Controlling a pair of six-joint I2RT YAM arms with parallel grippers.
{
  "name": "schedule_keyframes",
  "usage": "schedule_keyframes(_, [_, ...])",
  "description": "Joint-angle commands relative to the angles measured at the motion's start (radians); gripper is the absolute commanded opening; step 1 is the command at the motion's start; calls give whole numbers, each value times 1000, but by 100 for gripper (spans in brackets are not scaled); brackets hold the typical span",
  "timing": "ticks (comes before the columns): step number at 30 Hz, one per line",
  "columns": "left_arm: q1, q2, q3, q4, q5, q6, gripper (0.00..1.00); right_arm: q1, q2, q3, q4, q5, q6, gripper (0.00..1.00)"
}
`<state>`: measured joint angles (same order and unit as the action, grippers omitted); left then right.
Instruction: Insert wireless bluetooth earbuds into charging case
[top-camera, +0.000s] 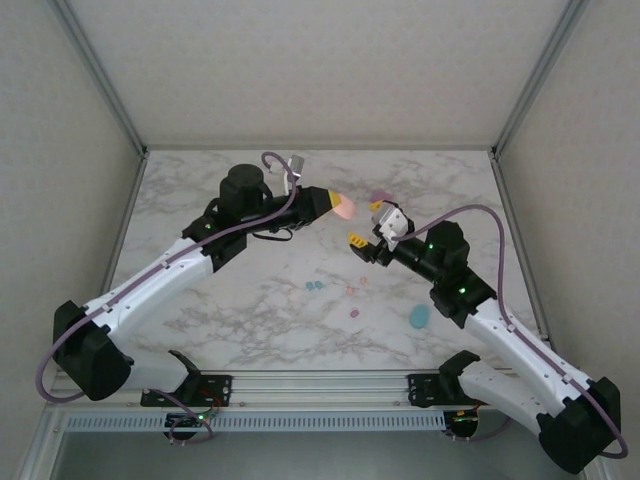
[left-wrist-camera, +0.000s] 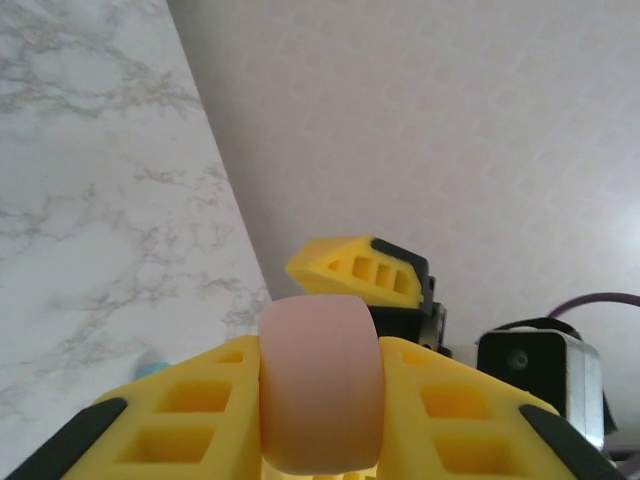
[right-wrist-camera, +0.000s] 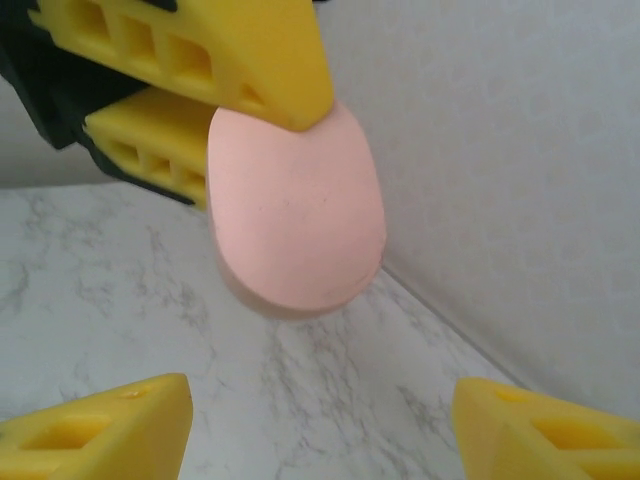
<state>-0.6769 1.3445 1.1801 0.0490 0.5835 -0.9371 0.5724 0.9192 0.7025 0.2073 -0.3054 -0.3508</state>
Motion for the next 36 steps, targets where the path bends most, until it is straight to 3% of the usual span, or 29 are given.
schedule_keyframes(1, [8, 8, -20, 107, 48, -94, 15, -23, 40, 58, 75, -153, 31, 70])
schedule_keyframes(17, [8, 13, -11, 81, 42, -86, 16, -27, 92, 119, 116, -217, 46, 50])
schedule_keyframes(24, [8, 10, -9, 94, 53, -86, 16, -26, 102, 126, 78, -199, 33, 52])
schedule_keyframes(31, [10, 3, -8, 81, 50, -73, 17, -28, 83, 126, 61, -185, 24, 46])
schedule_keyframes(33, [12, -2, -8, 81, 49, -68, 19, -28, 77, 125, 54, -180, 23, 43])
schedule_keyframes(36, [16, -18, 0, 60, 37, -21, 30, -34, 69, 133, 23, -197, 26, 37])
